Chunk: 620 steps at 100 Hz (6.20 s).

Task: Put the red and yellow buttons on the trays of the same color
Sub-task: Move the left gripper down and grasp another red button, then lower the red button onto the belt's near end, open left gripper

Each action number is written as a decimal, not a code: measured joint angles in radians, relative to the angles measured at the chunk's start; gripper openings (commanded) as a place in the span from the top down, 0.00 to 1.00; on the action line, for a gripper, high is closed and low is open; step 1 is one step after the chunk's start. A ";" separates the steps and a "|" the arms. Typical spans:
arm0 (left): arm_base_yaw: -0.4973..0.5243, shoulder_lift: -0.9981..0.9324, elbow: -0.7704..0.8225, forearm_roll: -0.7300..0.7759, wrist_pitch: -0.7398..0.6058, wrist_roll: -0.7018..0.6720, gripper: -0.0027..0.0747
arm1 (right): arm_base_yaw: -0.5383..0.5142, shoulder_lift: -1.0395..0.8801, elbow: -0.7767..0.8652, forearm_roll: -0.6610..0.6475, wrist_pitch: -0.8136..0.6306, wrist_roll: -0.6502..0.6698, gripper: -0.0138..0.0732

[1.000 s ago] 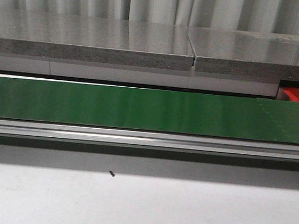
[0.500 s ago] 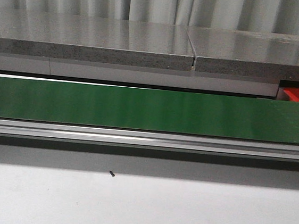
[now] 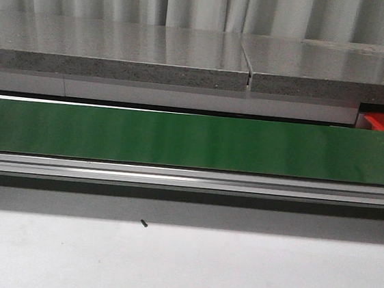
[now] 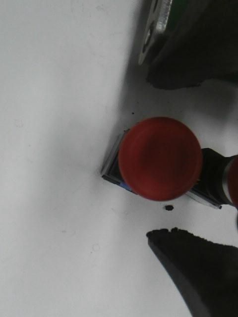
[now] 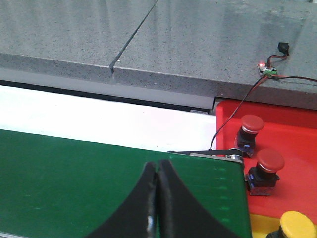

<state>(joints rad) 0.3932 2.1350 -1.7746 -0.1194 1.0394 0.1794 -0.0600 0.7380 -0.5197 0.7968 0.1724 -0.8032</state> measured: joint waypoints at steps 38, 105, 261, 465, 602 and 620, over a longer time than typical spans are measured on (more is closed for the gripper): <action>0.000 0.002 0.000 0.000 -0.043 0.004 0.87 | 0.000 0.000 0.000 0.000 0.000 0.000 0.92; -0.014 -0.386 0.176 -0.054 -0.044 0.005 0.87 | 0.000 0.000 0.000 0.000 0.000 0.000 0.92; -0.124 -0.703 0.654 -0.364 -0.296 0.144 0.25 | 0.000 0.000 0.000 0.000 0.000 0.000 0.92; 0.048 -0.572 0.783 -0.247 -0.636 0.141 0.70 | 0.000 0.000 0.000 0.016 0.000 0.000 0.92; -0.229 -0.849 0.859 -0.296 -0.517 0.139 0.35 | 0.000 0.000 0.000 0.024 0.021 0.000 0.92; -0.330 -0.991 0.897 -0.300 -0.471 0.139 0.85 | 0.000 0.019 -0.020 0.024 0.108 -0.013 0.92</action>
<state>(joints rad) 0.0628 1.1438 -0.8778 -0.4191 0.5686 0.3183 -0.0600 0.7565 -0.5399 0.8207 0.2807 -0.8166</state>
